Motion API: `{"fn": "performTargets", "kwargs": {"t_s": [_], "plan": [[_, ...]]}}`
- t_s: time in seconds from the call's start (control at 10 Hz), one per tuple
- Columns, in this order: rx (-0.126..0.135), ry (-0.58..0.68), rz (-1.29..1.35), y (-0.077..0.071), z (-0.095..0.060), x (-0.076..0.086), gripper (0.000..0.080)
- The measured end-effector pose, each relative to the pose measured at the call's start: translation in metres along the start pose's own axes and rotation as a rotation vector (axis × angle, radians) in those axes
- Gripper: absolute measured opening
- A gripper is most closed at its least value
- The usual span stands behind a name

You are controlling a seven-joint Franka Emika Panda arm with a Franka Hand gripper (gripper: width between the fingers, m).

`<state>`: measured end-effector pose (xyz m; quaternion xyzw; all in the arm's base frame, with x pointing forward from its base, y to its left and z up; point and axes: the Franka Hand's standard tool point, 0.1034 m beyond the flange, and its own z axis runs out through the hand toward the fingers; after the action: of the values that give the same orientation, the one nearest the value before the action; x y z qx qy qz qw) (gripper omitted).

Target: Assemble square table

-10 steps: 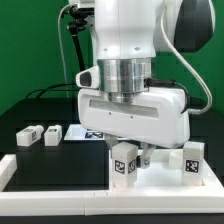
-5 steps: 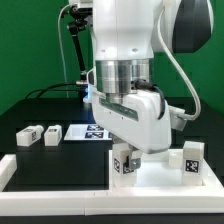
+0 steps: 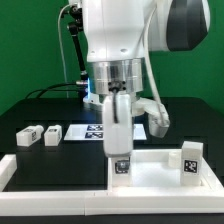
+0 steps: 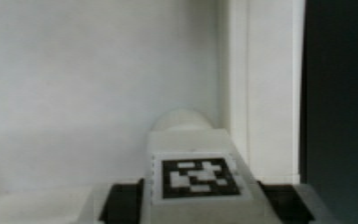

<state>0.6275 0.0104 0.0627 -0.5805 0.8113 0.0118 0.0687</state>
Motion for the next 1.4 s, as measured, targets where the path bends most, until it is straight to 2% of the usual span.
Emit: {"fn": "performTargets", "kwargs": {"t_s": [0.2,0.5,0.7,0.8,0.9,1.0,1.1,1.4], "plan": [[0.005,-0.015,0.214,-0.001,-0.0002,-0.0018,0.029],[0.01,-0.015,0.396,-0.0018,0.0006,-0.0018,0.029],[0.011,-0.014,0.351,-0.0018,0.0007,-0.0019,0.029],[0.01,-0.012,0.284,-0.0014,0.0006,-0.0026,0.0362],[-0.005,-0.014,0.124,0.0013,-0.0002,-0.0065,0.0362],[-0.023,-0.015,-0.054,0.004,-0.0022,-0.0096,0.0561],[-0.03,-0.019,-0.186,0.0054,-0.0028,-0.0093,0.0622],[-0.023,-0.017,-0.399,0.0046,-0.0017,-0.0049,0.0648]]}}
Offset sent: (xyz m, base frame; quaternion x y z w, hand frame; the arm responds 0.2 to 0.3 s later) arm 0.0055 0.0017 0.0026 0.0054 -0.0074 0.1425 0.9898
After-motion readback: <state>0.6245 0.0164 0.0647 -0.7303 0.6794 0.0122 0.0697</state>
